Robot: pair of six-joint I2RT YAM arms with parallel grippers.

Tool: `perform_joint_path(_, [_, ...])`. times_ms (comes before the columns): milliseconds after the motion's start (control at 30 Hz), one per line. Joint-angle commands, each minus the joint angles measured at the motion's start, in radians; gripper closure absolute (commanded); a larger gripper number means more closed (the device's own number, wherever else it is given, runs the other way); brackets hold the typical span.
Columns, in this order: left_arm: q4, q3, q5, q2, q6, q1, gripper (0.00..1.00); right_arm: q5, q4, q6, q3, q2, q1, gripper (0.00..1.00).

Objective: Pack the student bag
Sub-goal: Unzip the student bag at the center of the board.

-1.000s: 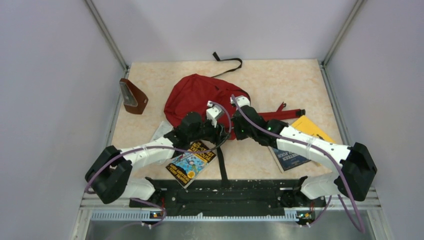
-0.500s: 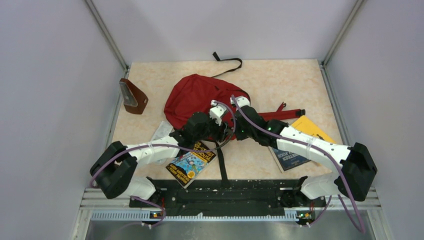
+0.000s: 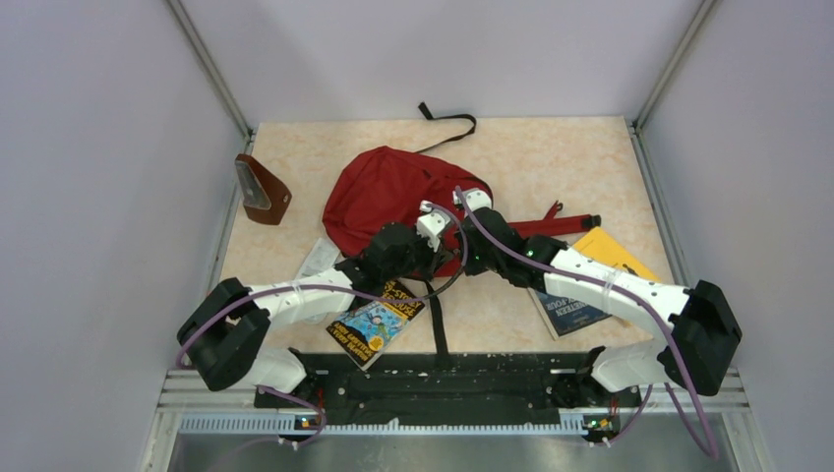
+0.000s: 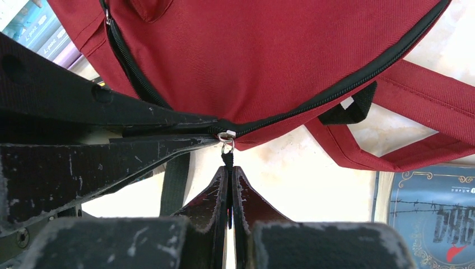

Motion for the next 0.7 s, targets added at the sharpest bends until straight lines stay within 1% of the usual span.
perform_joint_path(0, [0.024, -0.022, -0.030, -0.016, 0.009, 0.007, 1.00, 0.043, 0.009, 0.005, 0.032, -0.012, -0.007, 1.00])
perform_joint_path(267, [0.009, -0.085, -0.057, -0.069, -0.016, 0.007, 1.00, 0.226, -0.038, 0.032, 0.075, 0.046, -0.007, 1.00])
perform_joint_path(467, [-0.037, -0.141, -0.115, -0.148, -0.038, 0.007, 1.00, 0.356, -0.068, -0.007, 0.131, 0.111, -0.031, 1.00])
perform_joint_path(600, [-0.090, -0.175, -0.124, -0.211, -0.053, 0.007, 1.00, 0.349, -0.025, -0.047, 0.144, 0.151, -0.108, 1.00])
perform_joint_path(667, [-0.129, -0.181, -0.158, -0.238, -0.061, 0.008, 1.00, 0.325, 0.012, -0.065, 0.149, 0.176, -0.168, 1.00])
